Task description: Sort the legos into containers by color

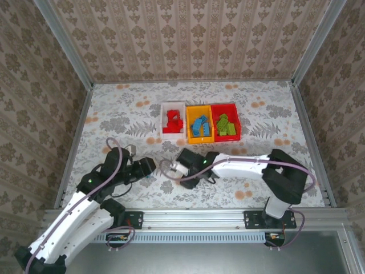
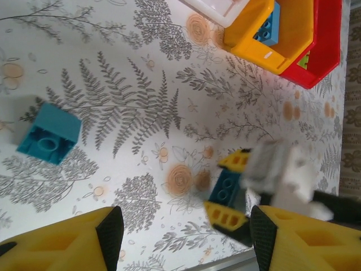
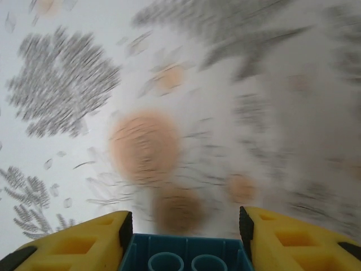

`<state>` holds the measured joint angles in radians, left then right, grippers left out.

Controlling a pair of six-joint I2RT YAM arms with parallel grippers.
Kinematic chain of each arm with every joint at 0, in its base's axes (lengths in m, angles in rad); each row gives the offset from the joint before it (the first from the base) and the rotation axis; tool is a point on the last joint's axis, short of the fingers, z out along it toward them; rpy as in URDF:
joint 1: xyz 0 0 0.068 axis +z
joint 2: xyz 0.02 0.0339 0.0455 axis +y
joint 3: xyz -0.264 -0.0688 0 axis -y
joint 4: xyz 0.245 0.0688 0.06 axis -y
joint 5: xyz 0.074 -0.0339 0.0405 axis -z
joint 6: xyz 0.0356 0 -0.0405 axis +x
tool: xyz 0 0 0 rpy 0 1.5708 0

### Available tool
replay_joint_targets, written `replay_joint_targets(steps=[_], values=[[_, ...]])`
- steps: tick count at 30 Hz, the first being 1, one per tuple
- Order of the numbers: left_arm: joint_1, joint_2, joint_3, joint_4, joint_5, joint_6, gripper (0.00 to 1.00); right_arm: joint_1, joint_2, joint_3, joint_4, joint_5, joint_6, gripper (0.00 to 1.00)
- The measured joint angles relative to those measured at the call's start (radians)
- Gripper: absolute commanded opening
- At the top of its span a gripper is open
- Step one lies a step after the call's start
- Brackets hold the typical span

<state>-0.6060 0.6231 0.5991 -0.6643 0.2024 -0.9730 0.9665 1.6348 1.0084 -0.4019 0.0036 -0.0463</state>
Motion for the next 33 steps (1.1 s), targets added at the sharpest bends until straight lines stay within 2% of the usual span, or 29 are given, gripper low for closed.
replay_joint_targets(steps=[3,7,14,22,24,29,33], values=[[0.000,0.089,0.031,0.052,0.019,0.004,0.63,-0.117,-0.058,0.052,-0.010,0.001,0.021,0.47],[0.000,0.215,0.119,0.119,0.039,0.032,0.63,-0.279,-0.043,0.183,-0.015,0.001,0.067,0.46],[-0.023,0.419,0.326,0.180,0.038,0.116,0.63,-0.451,0.190,0.500,-0.031,0.020,0.203,0.45],[-0.082,0.589,0.467,0.209,0.024,0.190,0.63,-0.492,0.434,0.707,-0.097,0.026,0.290,0.49],[-0.092,0.607,0.473,0.209,0.021,0.202,0.63,-0.492,0.470,0.745,-0.120,0.026,0.301,0.52],[-0.101,0.624,0.473,0.192,0.010,0.230,0.64,-0.492,0.515,0.809,-0.151,0.025,0.339,0.68],[-0.101,0.623,0.466,0.175,-0.008,0.238,0.64,-0.492,0.518,0.820,-0.158,0.022,0.357,0.73]])
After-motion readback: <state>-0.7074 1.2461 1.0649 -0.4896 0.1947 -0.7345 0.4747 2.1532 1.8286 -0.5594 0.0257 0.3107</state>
